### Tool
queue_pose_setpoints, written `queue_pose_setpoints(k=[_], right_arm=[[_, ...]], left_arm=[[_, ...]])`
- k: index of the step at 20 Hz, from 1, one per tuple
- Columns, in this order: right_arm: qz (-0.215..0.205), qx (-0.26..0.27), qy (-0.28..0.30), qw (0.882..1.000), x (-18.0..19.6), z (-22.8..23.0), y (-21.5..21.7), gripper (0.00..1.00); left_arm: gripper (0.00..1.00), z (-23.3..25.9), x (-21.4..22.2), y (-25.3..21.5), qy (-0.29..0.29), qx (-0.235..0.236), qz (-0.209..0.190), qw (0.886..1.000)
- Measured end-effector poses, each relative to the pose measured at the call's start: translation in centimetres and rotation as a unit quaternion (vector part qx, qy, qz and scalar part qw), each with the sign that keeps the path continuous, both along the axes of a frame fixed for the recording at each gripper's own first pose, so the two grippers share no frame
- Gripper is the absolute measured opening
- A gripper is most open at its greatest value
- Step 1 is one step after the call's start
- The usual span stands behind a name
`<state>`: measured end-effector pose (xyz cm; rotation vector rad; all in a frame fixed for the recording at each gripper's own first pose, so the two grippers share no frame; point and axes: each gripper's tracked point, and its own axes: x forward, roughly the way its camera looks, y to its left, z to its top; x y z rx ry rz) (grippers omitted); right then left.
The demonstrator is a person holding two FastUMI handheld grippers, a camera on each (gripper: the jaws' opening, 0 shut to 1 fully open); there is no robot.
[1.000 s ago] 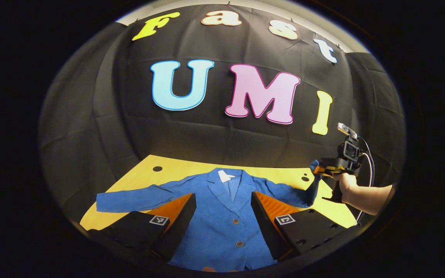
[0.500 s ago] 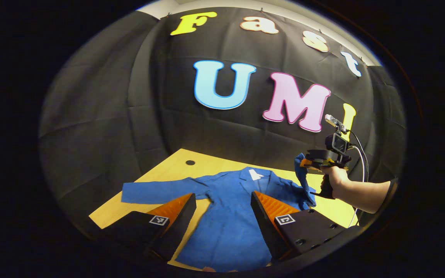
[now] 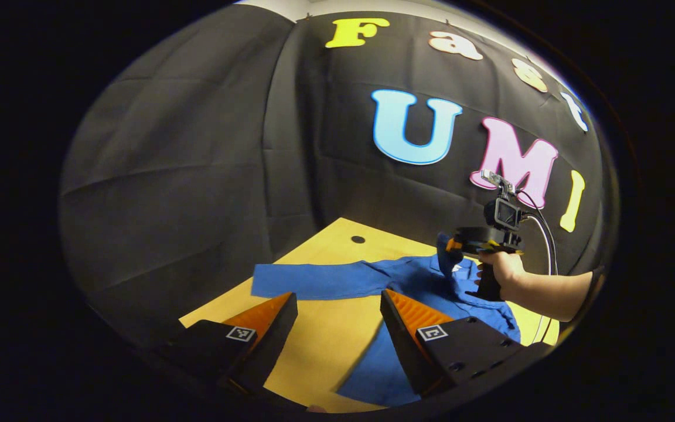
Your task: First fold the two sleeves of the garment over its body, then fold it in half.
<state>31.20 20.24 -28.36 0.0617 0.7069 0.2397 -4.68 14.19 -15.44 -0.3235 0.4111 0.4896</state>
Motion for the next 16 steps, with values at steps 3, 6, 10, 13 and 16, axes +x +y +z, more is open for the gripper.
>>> queue_pose_setpoints(k=[3,6,10,13,16], right_arm=[[0.016,-0.056,-0.009,0.998,-1.2,-1.7,0.8,0.79],[0.022,-0.065,-0.026,0.997,-2.1,-1.3,1.4,1.00],[0.035,-0.069,-0.083,0.994,-2.4,2.1,0.1,1.00],[0.039,-0.071,-0.142,0.987,-3.2,5.5,-1.0,1.00],[0.040,-0.054,-0.189,0.980,-4.3,8.3,-2.0,1.00]], left_arm=[[0.83,-2.2,-1.6,1.7,0.030,-0.011,0.012,0.999],[0.84,-3.6,-1.4,3.9,0.036,-0.004,0.022,0.999],[0.85,-6.7,0.0,8.2,0.046,0.005,0.031,0.998],[0.85,-10.0,2.5,12.1,0.070,0.019,0.047,0.996],[0.85,-13.8,4.8,15.2,0.112,0.042,0.046,0.992]])
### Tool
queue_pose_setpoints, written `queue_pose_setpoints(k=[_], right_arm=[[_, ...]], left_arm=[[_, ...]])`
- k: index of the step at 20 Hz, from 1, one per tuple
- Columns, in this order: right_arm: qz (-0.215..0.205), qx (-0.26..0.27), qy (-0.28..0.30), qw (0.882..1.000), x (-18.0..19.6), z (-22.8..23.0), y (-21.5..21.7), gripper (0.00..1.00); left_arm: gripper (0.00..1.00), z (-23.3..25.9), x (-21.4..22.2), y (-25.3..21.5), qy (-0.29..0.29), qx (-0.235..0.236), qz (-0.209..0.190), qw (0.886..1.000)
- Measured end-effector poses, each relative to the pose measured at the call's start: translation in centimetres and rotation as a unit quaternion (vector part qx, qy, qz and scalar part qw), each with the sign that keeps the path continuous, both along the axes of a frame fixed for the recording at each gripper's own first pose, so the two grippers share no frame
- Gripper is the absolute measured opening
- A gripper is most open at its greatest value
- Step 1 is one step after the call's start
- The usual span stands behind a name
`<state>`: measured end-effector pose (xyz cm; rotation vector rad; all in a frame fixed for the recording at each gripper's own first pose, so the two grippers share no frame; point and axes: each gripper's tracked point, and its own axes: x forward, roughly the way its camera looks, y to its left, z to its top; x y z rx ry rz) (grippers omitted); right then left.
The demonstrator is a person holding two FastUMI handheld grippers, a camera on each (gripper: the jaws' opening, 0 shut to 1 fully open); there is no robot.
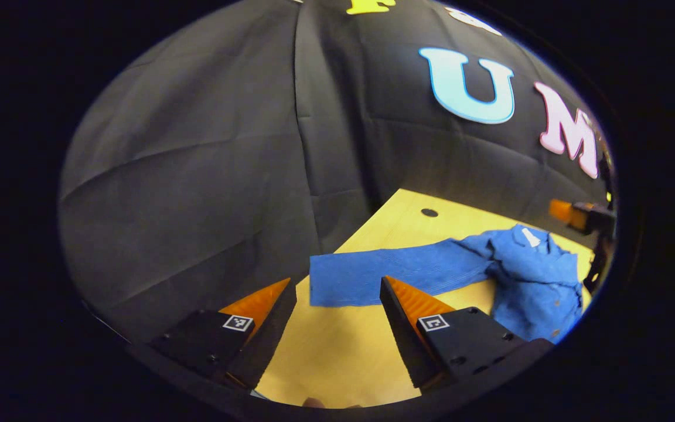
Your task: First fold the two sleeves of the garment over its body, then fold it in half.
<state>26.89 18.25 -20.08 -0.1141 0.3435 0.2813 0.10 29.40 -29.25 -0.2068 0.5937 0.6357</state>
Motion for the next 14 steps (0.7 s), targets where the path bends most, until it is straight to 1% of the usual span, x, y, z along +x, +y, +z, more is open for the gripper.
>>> queue_pose_setpoints(k=[3,4,5,6,9,10,11,13,14], right_arm=[[0.009,0.019,-0.029,0.999,-1.6,1.9,-1.1,0.99],[0.009,0.026,-0.035,0.999,-2.1,2.3,-1.5,0.99],[0.008,0.035,-0.040,0.999,-2.5,2.7,-1.9,0.97],[0.006,0.045,-0.046,0.998,-2.9,3.1,-2.5,0.99],[-0.001,0.067,-0.053,0.996,-3.8,3.5,-3.7,0.99],[-0.001,0.066,-0.053,0.996,-4.0,3.3,-4.2,0.99],[-0.002,0.060,-0.054,0.997,-4.1,3.2,-4.7,0.99],[-0.002,0.055,-0.056,0.997,-4.3,3.1,-5.3,0.99],[0.000,0.060,-0.050,0.997,-4.7,2.9,-5.3,0.99]], left_arm=[[0.85,-4.0,2.1,1.7,0.027,-0.006,-0.003,1.000],[0.85,-4.8,2.9,2.2,0.031,-0.010,-0.001,0.999],[0.85,-5.2,3.3,2.6,0.034,-0.013,0.000,0.999],[0.85,-6.0,3.7,2.9,0.041,-0.021,0.002,0.999],[0.85,-8.3,4.5,3.2,0.072,-0.050,0.003,0.996],[0.85,-8.8,4.5,2.9,0.080,-0.065,0.001,0.995],[0.85,-8.1,4.3,2.9,0.070,-0.064,0.006,0.995],[0.80,-8.1,4.0,2.7,0.074,-0.070,0.012,0.995],[0.87,-8.1,4.1,2.9,0.077,-0.070,0.014,0.994]])
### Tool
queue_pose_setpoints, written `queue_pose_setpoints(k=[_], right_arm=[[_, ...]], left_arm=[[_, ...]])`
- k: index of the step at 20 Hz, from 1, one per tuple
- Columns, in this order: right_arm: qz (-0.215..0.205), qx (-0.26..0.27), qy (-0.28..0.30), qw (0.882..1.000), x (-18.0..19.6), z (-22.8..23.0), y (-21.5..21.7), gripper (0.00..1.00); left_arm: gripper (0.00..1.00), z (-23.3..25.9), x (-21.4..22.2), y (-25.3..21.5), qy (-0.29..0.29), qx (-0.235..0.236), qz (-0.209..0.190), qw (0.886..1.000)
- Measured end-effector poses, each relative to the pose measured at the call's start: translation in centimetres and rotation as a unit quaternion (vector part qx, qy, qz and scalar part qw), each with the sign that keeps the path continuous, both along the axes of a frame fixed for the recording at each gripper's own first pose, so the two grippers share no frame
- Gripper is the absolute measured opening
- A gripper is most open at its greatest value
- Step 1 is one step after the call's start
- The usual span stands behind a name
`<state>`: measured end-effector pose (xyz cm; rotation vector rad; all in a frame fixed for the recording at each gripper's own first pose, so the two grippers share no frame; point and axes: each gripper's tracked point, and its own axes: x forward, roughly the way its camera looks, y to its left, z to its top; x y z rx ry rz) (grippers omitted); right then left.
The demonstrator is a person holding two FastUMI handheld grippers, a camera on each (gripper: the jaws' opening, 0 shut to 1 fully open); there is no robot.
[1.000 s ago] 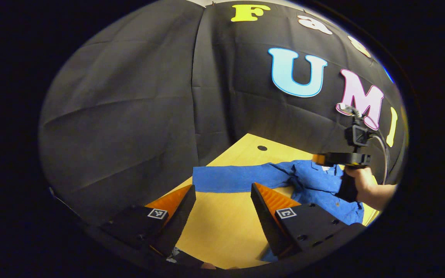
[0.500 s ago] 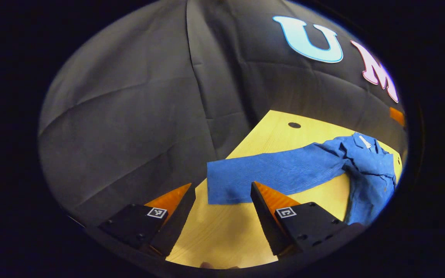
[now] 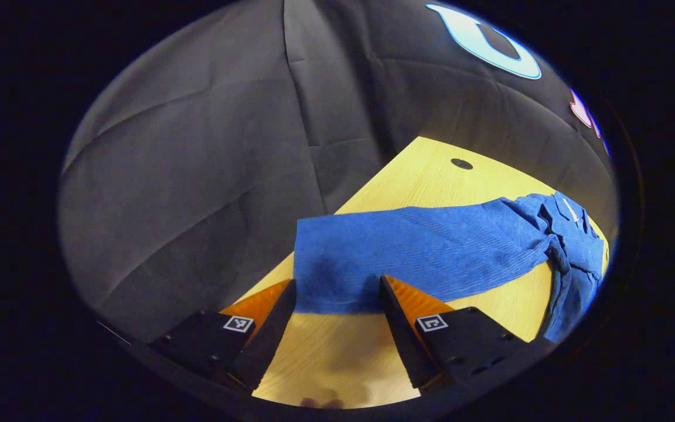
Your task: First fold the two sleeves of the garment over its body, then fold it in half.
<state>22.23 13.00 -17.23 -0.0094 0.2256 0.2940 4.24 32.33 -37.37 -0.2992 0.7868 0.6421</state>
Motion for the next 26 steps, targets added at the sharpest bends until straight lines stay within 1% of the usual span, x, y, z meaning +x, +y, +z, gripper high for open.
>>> queue_pose_setpoints(k=[1,2,3,4,7,9,10,11,12,14,16,18,20,23,25,26], right_arm=[[0.004,0.008,0.009,1.000,-0.3,-0.2,0.1,0.99],[0.005,0.014,0.017,1.000,-0.4,-0.4,-0.1,0.96],[0.003,0.017,0.021,1.000,-0.5,-0.5,-0.5,0.99],[-0.001,0.019,0.020,1.000,-0.5,-0.6,-1.1,0.99],[-0.009,0.024,0.021,0.999,-0.2,-1.2,-2.4,0.99],[-0.010,0.021,0.019,1.000,0.3,-1.3,-3.2,0.99],[-0.013,0.018,0.017,1.000,0.4,-1.2,-3.8,0.99],[-0.015,0.018,0.013,1.000,0.7,-1.1,-4.1,0.99],[-0.017,0.019,0.009,1.000,0.6,-0.9,-4.5,0.99],[-0.026,0.013,0.001,1.000,0.8,-0.4,-5.9,0.99],[-0.036,0.003,-0.006,0.999,0.9,-0.3,-7.5,0.99],[-0.048,0.002,-0.008,0.999,1.0,-0.3,-9.1,0.99],[-0.059,-0.014,-0.019,0.998,0.9,-0.5,-10.8,0.99],[-0.067,-0.044,-0.026,0.996,-0.1,-1.0,-12.6,0.99],[-0.073,-0.047,-0.037,0.996,-0.5,-0.9,-13.7,0.99],[-0.080,-0.054,-0.040,0.995,-0.7,-1.0,-14.5,0.96]], left_arm=[[0.83,0.1,-0.1,-0.1,0.005,-0.005,0.003,1.000],[0.83,0.2,0.2,-0.3,0.003,-0.016,-0.001,1.000],[0.75,0.2,0.5,-0.6,0.003,-0.018,-0.005,1.000],[0.72,0.1,0.9,-0.9,-0.003,-0.022,-0.011,1.000],[0.33,-0.3,2.3,-1.9,-0.024,-0.027,-0.009,0.999],[0.10,-0.2,2.6,-2.0,-0.035,-0.032,-0.006,0.999],[0.10,0.0,2.6,-1.8,-0.039,-0.033,0.001,0.999],[0.01,0.0,2.7,-2.0,-0.043,-0.042,0.007,0.998],[0.01,0.4,2.8,-2.2,-0.048,-0.051,0.006,0.998],[0.00,0.6,3.3,-2.7,-0.052,-0.072,0.016,0.996],[0.00,1.5,3.7,-3.1,-0.056,-0.065,0.017,0.996],[0.00,3.7,4.9,-4.2,-0.060,-0.056,-0.010,0.997],[0.00,7.2,7.9,-6.3,-0.092,-0.043,-0.043,0.994],[0.00,12.0,13.3,-11.0,-0.134,-0.031,-0.102,0.985],[0.00,14.1,16.7,-15.2,-0.141,-0.022,-0.155,0.978],[0.00,15.1,18.1,-17.4,-0.146,-0.020,-0.179,0.973]])
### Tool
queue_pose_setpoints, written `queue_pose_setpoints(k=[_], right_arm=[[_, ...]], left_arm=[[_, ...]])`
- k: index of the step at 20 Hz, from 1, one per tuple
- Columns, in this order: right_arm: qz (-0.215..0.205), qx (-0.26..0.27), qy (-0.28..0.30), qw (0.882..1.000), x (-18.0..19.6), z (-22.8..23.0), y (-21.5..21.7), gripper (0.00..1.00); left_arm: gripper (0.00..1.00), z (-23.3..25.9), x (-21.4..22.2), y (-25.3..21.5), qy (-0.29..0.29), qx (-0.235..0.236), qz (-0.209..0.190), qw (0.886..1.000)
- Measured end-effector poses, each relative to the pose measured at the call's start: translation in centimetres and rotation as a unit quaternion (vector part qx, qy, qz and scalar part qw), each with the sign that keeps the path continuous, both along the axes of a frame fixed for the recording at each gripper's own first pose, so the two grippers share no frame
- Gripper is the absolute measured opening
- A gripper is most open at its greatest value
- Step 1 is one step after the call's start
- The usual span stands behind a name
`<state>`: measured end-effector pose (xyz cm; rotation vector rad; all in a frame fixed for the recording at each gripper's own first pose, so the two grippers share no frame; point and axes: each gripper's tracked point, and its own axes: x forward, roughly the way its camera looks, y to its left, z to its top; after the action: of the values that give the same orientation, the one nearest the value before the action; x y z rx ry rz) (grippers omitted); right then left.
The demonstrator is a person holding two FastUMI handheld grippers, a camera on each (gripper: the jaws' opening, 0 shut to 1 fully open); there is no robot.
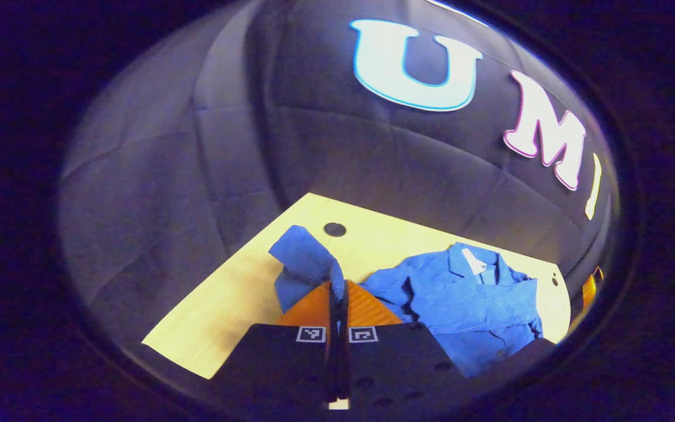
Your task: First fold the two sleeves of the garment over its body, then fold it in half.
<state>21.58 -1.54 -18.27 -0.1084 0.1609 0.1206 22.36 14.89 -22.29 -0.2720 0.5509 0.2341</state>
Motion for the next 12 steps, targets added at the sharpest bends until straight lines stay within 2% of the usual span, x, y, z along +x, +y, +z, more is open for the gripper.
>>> queue_pose_setpoints(k=[3,7,10,12], right_arm=[[-0.028,-0.011,-0.005,1.000,-0.4,0.0,-2.9,0.97],[-0.070,-0.001,-0.003,0.998,-1.2,0.2,-8.0,0.96],[-0.094,0.001,0.009,0.995,-2.3,-0.2,-11.6,0.96],[-0.105,-0.008,0.010,0.994,-3.0,-0.4,-13.8,0.99]], left_arm=[[0.00,2.1,4.6,-8.1,-0.024,0.007,-0.074,0.997],[0.00,1.6,9.1,-20.6,-0.026,0.002,-0.167,0.986],[0.00,0.2,10.7,-28.6,-0.014,-0.004,-0.216,0.976],[0.00,-0.6,11.4,-32.5,-0.010,0.003,-0.235,0.972]])
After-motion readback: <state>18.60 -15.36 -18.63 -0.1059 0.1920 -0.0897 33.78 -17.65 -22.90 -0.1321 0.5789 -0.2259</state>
